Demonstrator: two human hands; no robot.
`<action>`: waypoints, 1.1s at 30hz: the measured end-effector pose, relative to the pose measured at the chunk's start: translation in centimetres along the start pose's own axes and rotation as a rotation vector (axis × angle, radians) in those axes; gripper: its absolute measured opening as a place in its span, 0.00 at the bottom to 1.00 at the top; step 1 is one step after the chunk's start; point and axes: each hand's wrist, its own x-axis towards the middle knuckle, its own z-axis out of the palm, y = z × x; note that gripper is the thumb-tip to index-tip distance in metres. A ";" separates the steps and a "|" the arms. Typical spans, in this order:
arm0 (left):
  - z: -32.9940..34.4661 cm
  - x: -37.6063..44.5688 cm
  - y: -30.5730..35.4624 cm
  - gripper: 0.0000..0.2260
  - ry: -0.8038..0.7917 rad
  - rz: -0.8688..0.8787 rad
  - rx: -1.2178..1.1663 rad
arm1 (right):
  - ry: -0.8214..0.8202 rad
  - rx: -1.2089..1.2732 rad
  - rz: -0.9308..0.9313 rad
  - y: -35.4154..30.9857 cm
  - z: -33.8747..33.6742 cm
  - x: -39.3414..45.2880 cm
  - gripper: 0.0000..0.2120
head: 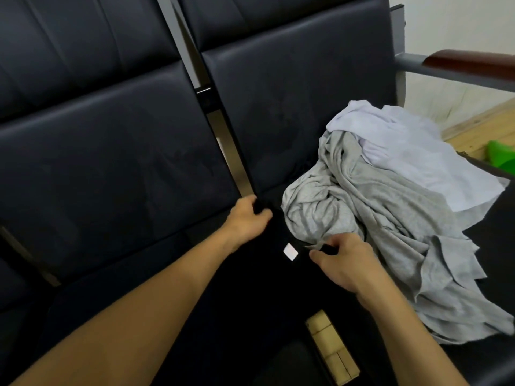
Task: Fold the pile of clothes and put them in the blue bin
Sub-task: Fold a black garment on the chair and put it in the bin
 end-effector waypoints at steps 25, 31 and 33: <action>-25.5 -8.6 -8.7 0.19 -0.511 -0.019 1.022 | -1.141 0.341 -0.351 -7.5 7.9 -11.5 0.22; -20.8 -7.0 -12.3 0.26 -0.441 0.249 1.050 | -0.657 -0.331 -0.256 -4.1 9.2 -8.4 0.22; -16.7 -5.1 -12.7 0.32 -0.387 0.424 1.167 | -0.636 -0.576 -0.212 -3.7 10.2 -8.0 0.35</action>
